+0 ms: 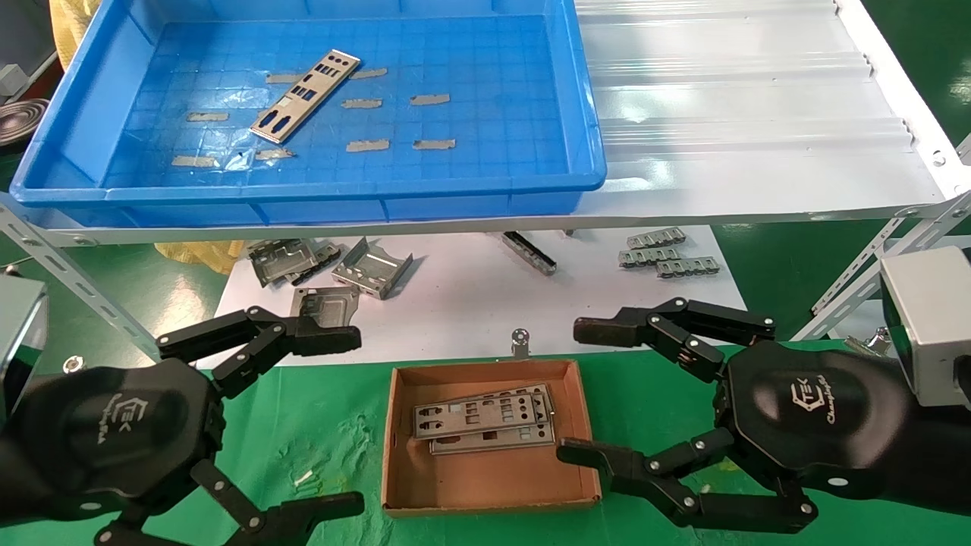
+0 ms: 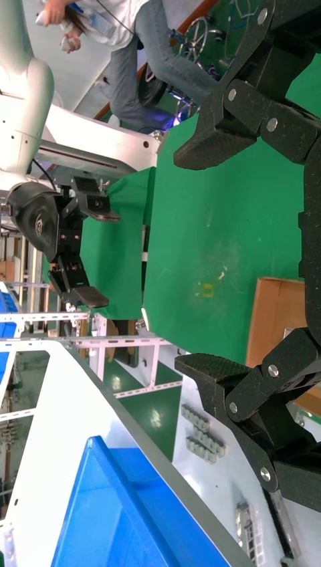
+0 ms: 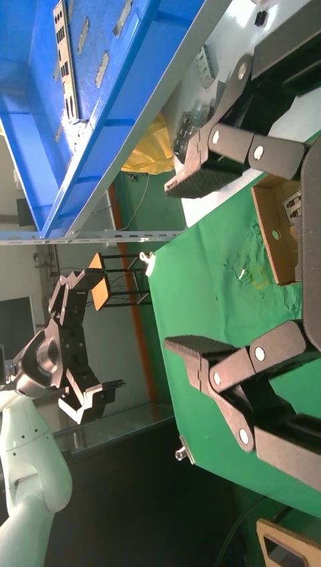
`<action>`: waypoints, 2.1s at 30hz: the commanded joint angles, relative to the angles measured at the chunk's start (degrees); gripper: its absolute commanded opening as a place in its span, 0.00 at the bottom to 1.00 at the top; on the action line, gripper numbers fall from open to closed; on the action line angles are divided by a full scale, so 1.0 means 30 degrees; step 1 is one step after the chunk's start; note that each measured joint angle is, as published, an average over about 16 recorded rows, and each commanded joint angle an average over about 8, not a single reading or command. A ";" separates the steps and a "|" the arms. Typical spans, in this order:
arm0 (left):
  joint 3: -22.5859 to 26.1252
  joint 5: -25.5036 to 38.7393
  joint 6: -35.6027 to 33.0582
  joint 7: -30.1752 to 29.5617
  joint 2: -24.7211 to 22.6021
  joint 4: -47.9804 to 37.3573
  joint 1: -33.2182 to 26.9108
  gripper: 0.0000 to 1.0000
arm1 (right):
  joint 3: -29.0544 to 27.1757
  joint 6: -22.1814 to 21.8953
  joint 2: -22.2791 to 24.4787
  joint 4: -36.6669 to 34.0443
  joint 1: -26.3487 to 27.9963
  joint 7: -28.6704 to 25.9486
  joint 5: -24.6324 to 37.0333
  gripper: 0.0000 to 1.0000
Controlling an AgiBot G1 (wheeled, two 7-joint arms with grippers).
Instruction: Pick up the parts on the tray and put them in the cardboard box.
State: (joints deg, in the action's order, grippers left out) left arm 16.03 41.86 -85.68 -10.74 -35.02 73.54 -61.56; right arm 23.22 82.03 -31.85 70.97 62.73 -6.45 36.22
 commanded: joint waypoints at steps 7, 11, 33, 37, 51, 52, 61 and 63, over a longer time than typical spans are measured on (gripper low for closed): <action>0.0000 0.0000 0.0000 0.0000 0.0000 0.0000 0.0000 1.00 | 0.0000 0.0000 0.0000 0.0000 0.0000 0.0000 0.0000 0.00; 0.0000 0.0000 0.0000 0.0000 0.0000 0.0000 0.0000 1.00 | 0.0000 0.0000 0.0000 0.0000 0.0000 0.0000 0.0000 0.00; 0.1703 0.4314 0.2494 -0.0831 -0.3499 -0.4791 -0.7516 1.00 | 0.0001 0.0000 0.0000 -0.0001 0.0000 0.0000 0.0000 0.00; 0.2782 0.6618 0.3158 -0.0309 -0.5369 -0.8382 -1.0794 1.00 | 0.0001 0.0000 0.0000 -0.0001 0.0000 0.0000 0.0000 0.00; 0.5071 1.1719 0.9111 0.1668 -1.0151 -2.0262 -1.6857 1.00 | 0.0001 0.0000 0.0000 -0.0001 0.0000 0.0000 -0.0001 0.52; 0.5121 1.1852 0.9636 0.1735 -1.0346 -2.0741 -1.6963 1.00 | 0.0001 0.0000 0.0000 -0.0001 0.0000 0.0000 -0.0001 0.65; 0.5410 1.2429 1.1614 0.1998 -1.1254 -2.3169 -1.7454 1.00 | 0.0001 0.0000 0.0000 -0.0001 0.0000 0.0000 -0.0001 1.00; 0.5411 1.2434 1.1630 0.2005 -1.1296 -2.3416 -1.7530 0.99 | 0.0001 -0.0001 0.0000 -0.0001 0.0001 0.0000 -0.0001 1.00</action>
State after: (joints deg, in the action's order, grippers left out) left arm 32.18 79.02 -51.16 -4.70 -68.75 3.65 -114.04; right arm 23.23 82.03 -31.85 70.97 62.73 -6.44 36.21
